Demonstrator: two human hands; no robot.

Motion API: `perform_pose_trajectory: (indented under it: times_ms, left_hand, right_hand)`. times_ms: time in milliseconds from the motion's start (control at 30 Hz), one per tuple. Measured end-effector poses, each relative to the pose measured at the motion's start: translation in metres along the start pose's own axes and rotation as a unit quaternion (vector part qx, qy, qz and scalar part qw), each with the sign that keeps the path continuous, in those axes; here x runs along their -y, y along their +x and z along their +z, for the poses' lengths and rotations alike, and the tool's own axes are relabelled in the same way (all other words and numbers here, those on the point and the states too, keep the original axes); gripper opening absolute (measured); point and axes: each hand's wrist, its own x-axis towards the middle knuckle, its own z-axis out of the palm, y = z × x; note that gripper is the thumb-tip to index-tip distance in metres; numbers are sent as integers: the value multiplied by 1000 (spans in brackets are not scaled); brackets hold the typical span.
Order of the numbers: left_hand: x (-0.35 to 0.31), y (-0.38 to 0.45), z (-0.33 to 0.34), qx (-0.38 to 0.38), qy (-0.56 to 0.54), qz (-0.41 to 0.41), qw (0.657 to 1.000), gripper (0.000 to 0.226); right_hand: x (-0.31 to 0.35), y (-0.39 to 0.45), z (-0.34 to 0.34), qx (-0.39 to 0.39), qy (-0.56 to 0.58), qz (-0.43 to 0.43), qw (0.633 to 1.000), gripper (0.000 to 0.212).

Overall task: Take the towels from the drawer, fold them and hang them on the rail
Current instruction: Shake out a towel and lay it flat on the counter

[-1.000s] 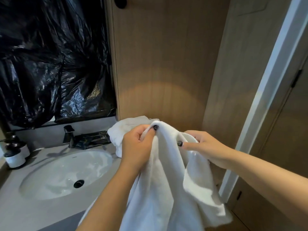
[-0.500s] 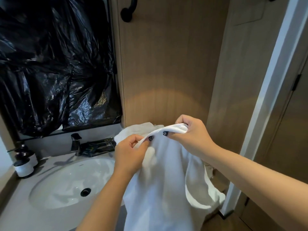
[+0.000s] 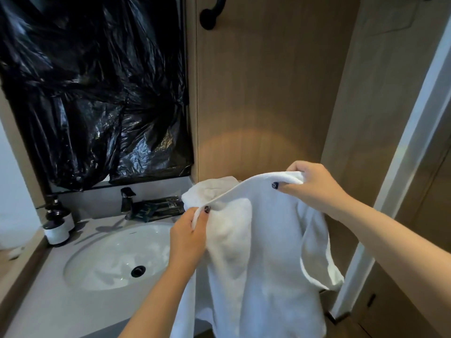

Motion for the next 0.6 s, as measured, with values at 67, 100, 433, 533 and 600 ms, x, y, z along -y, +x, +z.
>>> perform_pose_trajectory:
  times_ms: [67,100,433,533,600]
  left_hand:
    - [-18,0,-4,20,-16,43,999,28]
    - [-26,0,-5,35,-23,61,997,25]
    - [-62,-2,1,141,-63,125,980,23]
    - [-58,-10,7,188,-56,137,971,22]
    - [-54,-11,8,176,-58,125,975,18]
  right_hand:
    - [-7,-8,1,54,-11,-10,998,19]
    - [-9,-12,3,75,-13,-17,997,20]
    - [-5,-39,62,138,169,76,973,19]
    - [-9,-53,88,181,256,148,938,22]
    - [-10,-64,105,168,313,169,919,29]
